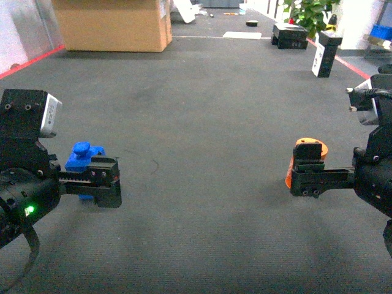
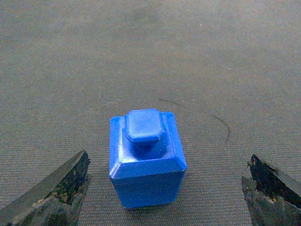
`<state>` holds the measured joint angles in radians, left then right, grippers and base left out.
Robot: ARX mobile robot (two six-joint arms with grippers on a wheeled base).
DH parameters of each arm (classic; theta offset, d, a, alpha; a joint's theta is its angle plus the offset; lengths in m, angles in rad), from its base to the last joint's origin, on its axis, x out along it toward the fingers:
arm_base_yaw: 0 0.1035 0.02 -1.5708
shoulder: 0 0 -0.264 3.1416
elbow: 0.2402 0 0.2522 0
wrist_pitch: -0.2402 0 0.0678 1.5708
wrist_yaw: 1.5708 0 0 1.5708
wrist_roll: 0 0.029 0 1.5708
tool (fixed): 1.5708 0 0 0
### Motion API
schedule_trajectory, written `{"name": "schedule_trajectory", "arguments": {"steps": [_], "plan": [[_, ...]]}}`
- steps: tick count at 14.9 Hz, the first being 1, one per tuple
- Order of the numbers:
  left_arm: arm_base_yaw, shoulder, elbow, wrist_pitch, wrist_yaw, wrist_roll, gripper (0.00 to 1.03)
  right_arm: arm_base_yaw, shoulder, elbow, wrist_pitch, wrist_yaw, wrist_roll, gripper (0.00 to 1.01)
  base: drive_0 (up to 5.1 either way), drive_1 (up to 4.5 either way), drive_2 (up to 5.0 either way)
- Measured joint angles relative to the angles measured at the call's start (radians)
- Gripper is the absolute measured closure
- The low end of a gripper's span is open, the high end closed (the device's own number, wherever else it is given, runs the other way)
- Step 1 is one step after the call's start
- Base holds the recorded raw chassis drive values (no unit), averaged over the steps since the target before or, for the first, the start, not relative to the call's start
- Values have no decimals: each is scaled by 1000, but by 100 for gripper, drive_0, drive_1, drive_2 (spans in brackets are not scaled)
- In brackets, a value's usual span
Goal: Sort blue parts and orange caps into right shelf containers
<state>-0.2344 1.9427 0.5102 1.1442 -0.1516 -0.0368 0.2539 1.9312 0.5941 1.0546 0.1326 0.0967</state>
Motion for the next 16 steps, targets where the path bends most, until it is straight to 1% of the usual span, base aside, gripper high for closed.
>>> {"name": "schedule_trajectory", "arguments": {"steps": [6, 7, 8, 10, 14, 16], "plan": [[16, 49, 36, -16, 4, -2, 5, -33, 79, 75, -23, -59, -12, 3, 0, 0, 0], [16, 55, 41, -21, 4, -2, 5, -39, 87, 84, -25, -79, -12, 3, 0, 0, 0], [17, 60, 48, -21, 4, -2, 5, -43, 93, 94, -25, -83, -13, 3, 0, 0, 0], [19, 72, 60, -27, 6, -8, 5, -64, 111, 114, -29, -107, -13, 3, 0, 0, 0], [22, 101, 89, -37, 6, -10, 5, -79, 150, 165, -68, -140, -18, 3, 0, 0, 0], [29, 103, 89, -38, 7, -17, 5, -82, 164, 192, -93, -170, -19, 3, 0, 0, 0]]}}
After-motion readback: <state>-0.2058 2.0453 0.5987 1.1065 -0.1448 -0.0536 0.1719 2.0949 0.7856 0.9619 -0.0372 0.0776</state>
